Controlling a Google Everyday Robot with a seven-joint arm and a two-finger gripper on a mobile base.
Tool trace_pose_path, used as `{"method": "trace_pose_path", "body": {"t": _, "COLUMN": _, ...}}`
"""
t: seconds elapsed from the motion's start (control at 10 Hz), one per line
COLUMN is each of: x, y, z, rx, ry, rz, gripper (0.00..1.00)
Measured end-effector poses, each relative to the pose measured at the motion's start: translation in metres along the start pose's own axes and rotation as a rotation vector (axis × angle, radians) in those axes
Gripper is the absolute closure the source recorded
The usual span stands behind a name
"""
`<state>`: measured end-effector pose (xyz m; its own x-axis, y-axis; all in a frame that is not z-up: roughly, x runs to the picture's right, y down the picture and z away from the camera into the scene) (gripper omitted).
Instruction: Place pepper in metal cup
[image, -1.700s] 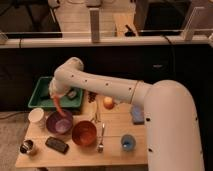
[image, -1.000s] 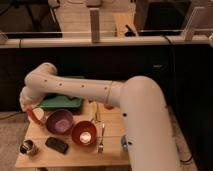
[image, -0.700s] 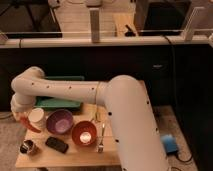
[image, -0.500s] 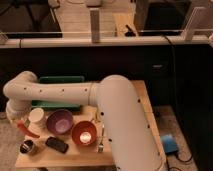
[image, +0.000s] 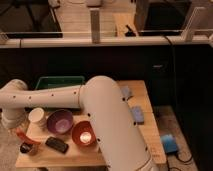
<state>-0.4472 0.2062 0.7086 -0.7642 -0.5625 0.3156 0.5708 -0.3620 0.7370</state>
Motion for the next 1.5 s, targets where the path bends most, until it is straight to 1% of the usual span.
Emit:
{"method": "trace_pose_path", "body": {"t": 0.2, "x": -0.008, "y": 0.004, "z": 0.012, "rx": -0.018, "ry": -0.043, "rz": 0.002, "gripper": 0.98}}
{"method": "trace_pose_path", "body": {"t": 0.4, "x": -0.015, "y": 0.001, "z": 0.020, "rx": -0.029, "ry": -0.085, "rz": -0.016, "gripper": 0.98}}
{"method": "trace_pose_path", "body": {"t": 0.6, "x": -0.020, "y": -0.006, "z": 0.025, "rx": -0.036, "ry": -0.112, "rz": -0.042, "gripper": 0.98}}
{"method": "trace_pose_path", "body": {"t": 0.9, "x": -0.024, "y": -0.014, "z": 0.026, "rx": -0.050, "ry": -0.132, "rz": -0.081, "gripper": 0.97}}
{"method": "trace_pose_path", "body": {"t": 1.1, "x": -0.026, "y": -0.017, "z": 0.027, "rx": -0.062, "ry": -0.151, "rz": -0.100, "gripper": 0.85}}
{"method": "trace_pose_path", "body": {"t": 1.3, "x": -0.028, "y": -0.020, "z": 0.029, "rx": -0.071, "ry": -0.167, "rz": -0.117, "gripper": 0.61}}
{"method": "trace_pose_path", "body": {"t": 1.5, "x": -0.028, "y": -0.020, "z": 0.029, "rx": -0.066, "ry": -0.172, "rz": -0.119, "gripper": 0.43}}
